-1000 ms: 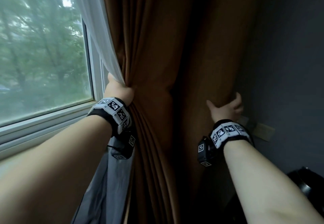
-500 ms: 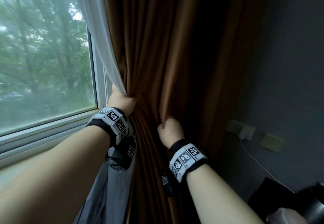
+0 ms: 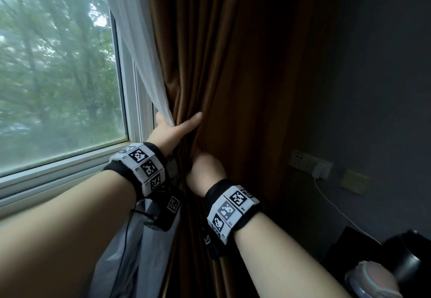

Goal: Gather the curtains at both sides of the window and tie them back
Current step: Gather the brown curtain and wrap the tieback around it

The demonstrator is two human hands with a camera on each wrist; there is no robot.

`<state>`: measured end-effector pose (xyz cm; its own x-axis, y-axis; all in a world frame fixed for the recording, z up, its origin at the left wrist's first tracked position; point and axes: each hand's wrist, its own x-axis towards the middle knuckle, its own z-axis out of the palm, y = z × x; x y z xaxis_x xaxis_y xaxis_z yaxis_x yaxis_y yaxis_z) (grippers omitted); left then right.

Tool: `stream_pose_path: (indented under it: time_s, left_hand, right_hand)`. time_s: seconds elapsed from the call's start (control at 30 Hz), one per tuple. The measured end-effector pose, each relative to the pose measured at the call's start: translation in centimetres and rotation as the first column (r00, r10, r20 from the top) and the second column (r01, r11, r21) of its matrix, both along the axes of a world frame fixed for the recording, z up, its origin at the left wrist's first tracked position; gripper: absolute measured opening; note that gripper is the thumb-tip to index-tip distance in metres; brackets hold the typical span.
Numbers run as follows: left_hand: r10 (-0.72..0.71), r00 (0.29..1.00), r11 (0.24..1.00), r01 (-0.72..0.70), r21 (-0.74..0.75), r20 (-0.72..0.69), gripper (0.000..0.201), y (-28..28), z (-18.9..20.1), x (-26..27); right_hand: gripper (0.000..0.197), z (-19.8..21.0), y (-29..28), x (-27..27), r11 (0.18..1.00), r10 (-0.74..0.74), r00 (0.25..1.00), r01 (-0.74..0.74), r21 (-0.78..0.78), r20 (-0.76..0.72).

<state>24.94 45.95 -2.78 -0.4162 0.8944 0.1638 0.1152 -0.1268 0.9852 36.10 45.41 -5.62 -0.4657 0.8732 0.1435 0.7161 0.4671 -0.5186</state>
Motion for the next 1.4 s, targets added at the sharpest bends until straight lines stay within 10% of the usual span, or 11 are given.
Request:
stream_pose_path:
  time_s: [0.27,0.37,0.47,0.6,0.77,1.03,1.4]
  left_hand:
    - [0.157,0.933,0.971,-0.205,-0.12,-0.323,0.076,-0.1,0.7,0.5]
    - [0.18,0.947,0.973,-0.212,-0.095,-0.264,0.079,0.5,0.5,0.5]
    - [0.201,0.957,0.973,-0.22,-0.072,-0.207,0.079,0.8,0.4,0.5]
    - [0.178,0.968,0.98,-0.191,-0.055,-0.175,0.079,1.0,0.1,0.9]
    - [0.167,0.97,0.983,-0.178,-0.05,-0.175,0.082,1.2,-0.1,1.4]
    - [0.182,0.97,0.98,-0.193,-0.057,-0.164,0.083,1.6,0.1,1.0]
    - [0.18,0.972,0.983,-0.185,-0.016,-0.149,0.079,1.6,0.1,1.5]
  right_hand:
    - [0.039,-1.9,3.2,3.2,0.987,0.159,0.986,-0.159,-0.004,0.039]
    - [0.038,-2.5,6.8,7.3,0.98,-0.131,0.976,0.154,0.128,-0.175]
    - [0.063,-1.9,10.1,11.8,0.765,-0.566,0.739,0.636,0.102,-0.365]
    - [0.096,-1.5,13.6,15.5,0.702,-0.705,0.558,0.634,-0.323,-0.437]
    - [0.098,-1.4,15.1,15.7,0.82,-0.571,0.668,0.439,-0.367,-0.476]
    - [0.038,-1.0,14.3,11.8,0.903,-0.43,0.806,0.393,-0.175,-0.407]
    - [0.042,-5.4,5.1,3.5,0.993,-0.115,0.914,0.098,-0.063,-0.389]
